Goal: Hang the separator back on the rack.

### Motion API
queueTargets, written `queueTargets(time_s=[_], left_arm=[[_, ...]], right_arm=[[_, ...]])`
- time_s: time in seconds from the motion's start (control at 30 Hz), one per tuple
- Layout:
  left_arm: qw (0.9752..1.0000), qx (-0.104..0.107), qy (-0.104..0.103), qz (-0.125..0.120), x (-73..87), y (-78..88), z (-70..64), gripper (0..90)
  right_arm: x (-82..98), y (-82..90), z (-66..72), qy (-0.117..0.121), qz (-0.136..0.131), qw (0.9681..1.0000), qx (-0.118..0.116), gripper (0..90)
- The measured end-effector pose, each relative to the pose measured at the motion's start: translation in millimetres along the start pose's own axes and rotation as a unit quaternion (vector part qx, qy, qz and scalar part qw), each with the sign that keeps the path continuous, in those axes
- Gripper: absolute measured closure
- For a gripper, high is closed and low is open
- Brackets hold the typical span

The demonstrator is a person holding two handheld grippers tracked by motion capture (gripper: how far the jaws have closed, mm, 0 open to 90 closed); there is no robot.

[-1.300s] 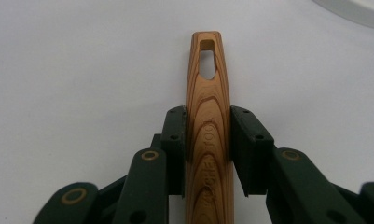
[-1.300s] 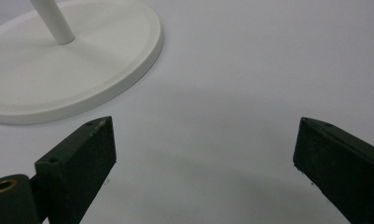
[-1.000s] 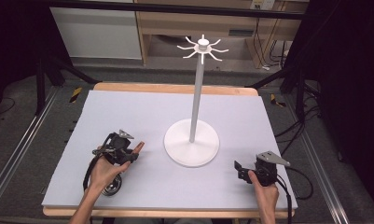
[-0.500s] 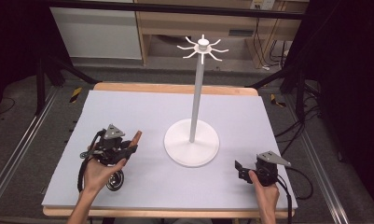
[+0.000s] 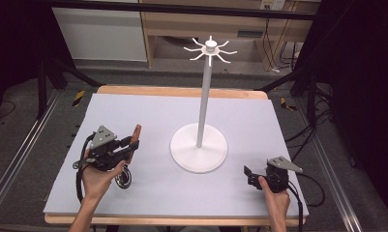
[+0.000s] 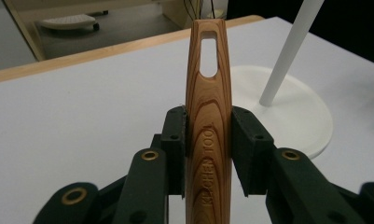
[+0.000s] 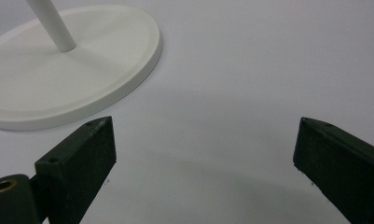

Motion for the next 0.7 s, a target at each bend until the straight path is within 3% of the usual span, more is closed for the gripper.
queueTargets(time_s=[0.07, 0.23, 0.43, 0.7], left_arm=[[0.9999, 0.010, 0.007, -0.007, -0.9, 3.6, -1.3, 67.6], [0.9996, 0.010, 0.005, -0.027, -5.6, 10.6, -4.9, 67.6], [0.9974, 0.027, 0.009, -0.067, -18.7, 21.1, -13.4, 67.6], [0.9960, 0.037, 0.009, -0.080, -27.6, 24.1, -18.1, 67.6]], right_arm=[[0.1, -0.1, 0.3, 0.004, 0.000, 1.0000, -0.001, 6.3], [-0.1, -0.1, 0.6, 0.005, -0.003, 1.0000, -0.003, 6.3], [-0.1, 0.2, 0.8, 0.006, -0.004, 1.0000, -0.003, 6.3], [0.0, -0.2, 0.6, 0.006, -0.004, 1.0000, -0.005, 6.3]])
Point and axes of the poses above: each handheld gripper's, and its own axes: y roughly backward along the jaws, x roughly out of its underside, z roughly to its left, the point moved 2 cm from there along -y, roughly forward along the jaws, and after that the axes turned 14 degrees about y, right-handed, at the moved point
